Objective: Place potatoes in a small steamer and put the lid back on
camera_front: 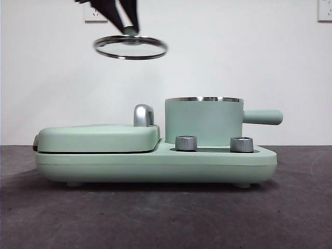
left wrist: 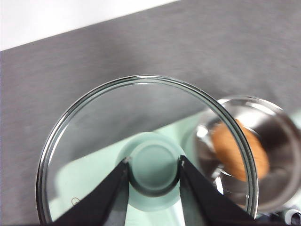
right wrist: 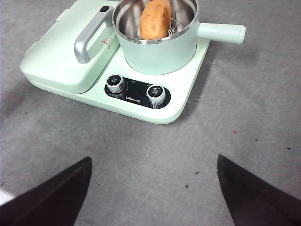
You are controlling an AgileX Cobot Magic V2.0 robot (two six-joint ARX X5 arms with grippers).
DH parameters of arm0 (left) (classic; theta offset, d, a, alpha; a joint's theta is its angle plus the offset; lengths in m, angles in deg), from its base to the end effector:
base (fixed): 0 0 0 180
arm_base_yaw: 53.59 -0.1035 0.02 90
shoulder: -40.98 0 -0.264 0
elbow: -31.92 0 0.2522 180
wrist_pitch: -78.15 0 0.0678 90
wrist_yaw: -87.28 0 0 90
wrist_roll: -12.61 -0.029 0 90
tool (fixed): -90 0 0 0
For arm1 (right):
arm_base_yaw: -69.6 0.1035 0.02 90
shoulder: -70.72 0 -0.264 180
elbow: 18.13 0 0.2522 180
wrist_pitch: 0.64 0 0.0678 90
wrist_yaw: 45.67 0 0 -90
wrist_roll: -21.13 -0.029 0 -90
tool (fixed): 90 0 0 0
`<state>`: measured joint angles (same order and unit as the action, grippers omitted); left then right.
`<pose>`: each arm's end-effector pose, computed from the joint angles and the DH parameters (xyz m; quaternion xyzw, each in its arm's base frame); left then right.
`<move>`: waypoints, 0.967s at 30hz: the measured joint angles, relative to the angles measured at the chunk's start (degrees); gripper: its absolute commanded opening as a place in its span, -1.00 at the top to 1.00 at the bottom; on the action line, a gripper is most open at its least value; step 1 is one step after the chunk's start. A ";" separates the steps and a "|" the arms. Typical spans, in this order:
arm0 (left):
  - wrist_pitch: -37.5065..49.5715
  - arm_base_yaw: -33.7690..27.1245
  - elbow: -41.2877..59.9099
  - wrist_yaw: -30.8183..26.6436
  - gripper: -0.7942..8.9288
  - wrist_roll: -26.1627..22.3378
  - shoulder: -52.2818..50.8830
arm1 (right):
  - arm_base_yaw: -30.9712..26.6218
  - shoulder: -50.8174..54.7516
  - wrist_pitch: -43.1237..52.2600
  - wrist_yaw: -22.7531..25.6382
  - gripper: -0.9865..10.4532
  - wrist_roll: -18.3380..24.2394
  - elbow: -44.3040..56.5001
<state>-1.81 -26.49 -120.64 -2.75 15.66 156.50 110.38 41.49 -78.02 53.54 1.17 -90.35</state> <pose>0.3614 -0.1849 0.4277 0.0617 0.3613 -0.2083 0.9068 0.0437 0.0315 0.3499 0.0363 0.3089 0.2095 0.9270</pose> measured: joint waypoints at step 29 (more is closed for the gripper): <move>8.85 12.96 0.00 0.00 0.81 -0.09 11.26 | 0.00 0.00 -0.44 -0.17 0.09 0.00 0.00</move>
<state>7.04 -13.53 -120.64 -2.75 15.57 167.76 110.38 41.49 -78.45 53.36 1.17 -90.35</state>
